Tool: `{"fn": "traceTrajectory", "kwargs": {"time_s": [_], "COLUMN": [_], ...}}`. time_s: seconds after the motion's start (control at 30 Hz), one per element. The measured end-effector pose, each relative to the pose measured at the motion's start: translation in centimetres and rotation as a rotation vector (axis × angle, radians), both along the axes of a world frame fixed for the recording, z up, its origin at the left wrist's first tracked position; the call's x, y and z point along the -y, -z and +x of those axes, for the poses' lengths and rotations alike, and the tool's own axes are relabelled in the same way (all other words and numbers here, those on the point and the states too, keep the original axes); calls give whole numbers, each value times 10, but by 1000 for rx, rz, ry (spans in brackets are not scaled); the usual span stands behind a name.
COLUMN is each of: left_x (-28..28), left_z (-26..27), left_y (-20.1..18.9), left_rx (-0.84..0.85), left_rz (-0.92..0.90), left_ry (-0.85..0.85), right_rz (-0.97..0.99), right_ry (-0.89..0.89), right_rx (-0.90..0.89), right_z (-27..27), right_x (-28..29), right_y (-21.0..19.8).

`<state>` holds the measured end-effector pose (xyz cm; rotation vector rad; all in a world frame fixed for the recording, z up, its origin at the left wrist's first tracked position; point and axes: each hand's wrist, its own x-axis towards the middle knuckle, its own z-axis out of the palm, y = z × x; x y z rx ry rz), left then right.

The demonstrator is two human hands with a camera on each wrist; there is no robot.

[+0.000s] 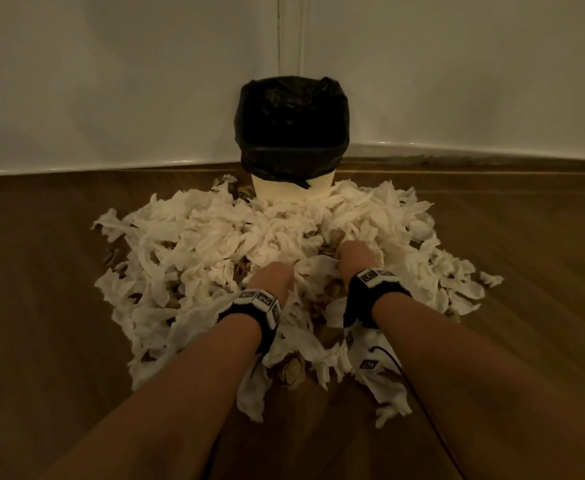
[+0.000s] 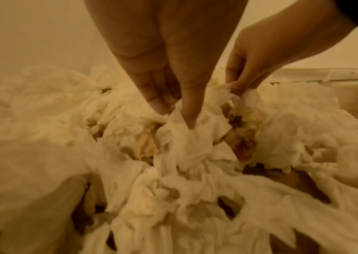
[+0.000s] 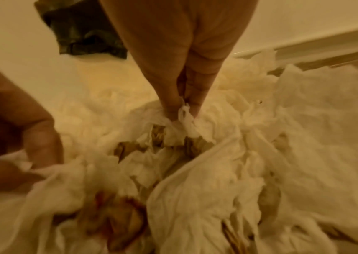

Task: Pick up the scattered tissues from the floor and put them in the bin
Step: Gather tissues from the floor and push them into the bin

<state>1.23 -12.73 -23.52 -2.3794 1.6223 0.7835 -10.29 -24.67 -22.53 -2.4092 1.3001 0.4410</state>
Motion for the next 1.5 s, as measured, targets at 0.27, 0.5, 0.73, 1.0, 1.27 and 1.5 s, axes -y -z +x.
{"fn": "traceTrajectory", "kwargs": {"time_s": [0.27,0.5,0.73,1.0,1.27,1.5], "left_x": [0,-5,-27,-56,-54,-24], "left_z": [15,16,12,9,19,31], "left_y": [-57,-118,-180,-249,-290,-308], "left_rx": [-78,-56,-71,-28,-30,-77], "left_rz": [-172,-287,-499,-804,-1008,-1098], "left_ry": [-213,-246,-281,-359,-348,-338], "right_rz": [100,644,691,331,72,58], "right_ry": [188,713,649,544,467,455], "right_rx": [215,981,1192,1181,1252,1338], "right_z": [-15,-27,-39,-49,-34,-7], "right_x": [13,1,-21,-37,-34,-17], "right_y": [-58,-106,-163,-226,-270,-285]}}
